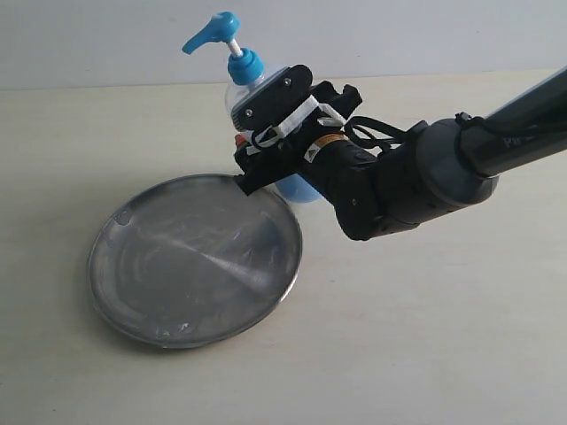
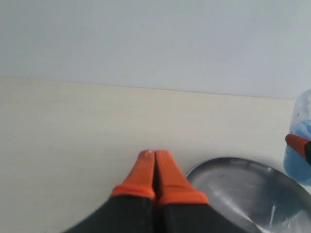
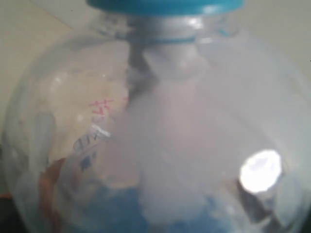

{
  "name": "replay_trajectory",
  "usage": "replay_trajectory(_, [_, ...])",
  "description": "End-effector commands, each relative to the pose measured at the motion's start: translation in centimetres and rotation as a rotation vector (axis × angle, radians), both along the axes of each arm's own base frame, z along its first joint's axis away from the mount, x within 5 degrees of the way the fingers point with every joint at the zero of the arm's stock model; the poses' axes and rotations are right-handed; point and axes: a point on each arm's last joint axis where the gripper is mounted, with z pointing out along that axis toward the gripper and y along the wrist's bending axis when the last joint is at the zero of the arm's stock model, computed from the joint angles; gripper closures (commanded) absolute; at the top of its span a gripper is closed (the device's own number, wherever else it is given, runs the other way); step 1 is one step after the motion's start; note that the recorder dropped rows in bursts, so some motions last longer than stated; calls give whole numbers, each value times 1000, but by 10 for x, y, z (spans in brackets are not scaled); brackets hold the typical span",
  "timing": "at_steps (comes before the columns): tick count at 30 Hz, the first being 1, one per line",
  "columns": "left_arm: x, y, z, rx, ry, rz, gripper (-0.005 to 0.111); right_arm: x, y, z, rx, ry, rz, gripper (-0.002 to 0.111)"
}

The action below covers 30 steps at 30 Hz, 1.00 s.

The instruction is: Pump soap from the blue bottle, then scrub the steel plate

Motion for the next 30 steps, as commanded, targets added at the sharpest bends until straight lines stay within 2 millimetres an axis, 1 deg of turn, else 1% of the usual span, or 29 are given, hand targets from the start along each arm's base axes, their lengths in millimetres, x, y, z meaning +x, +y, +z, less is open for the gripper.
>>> replay_trajectory(1, [10, -3, 25, 5, -16, -24, 107, 3, 1, 20, 45, -132, -8, 108])
replay_trajectory(2, [14, -4, 35, 4, -23, -29, 107, 3, 1, 20, 49, -125, -10, 108])
replay_trajectory(3, [15, -5, 39, 3, -27, -28, 107, 3, 0, 20, 56, -120, -16, 108])
replay_trajectory(4, [18, -5, 47, 7, -34, -28, 107, 4, -1, 19, 78, -107, -32, 108])
replay_trajectory(11, [33, -8, 79, 8, -61, -31, 107, -1, -3, 15, 113, -93, -23, 108])
replay_trajectory(19, [55, -21, 116, 5, -88, -99, 107, -1, -3, 15, 117, -89, -24, 108])
replay_trajectory(22, [60, -23, 121, 5, -90, -104, 107, -1, -3, 15, 117, -89, -24, 108])
replay_trajectory(30, [60, -23, 120, 5, -87, -104, 107, -1, -3, 15, 116, -85, -23, 108])
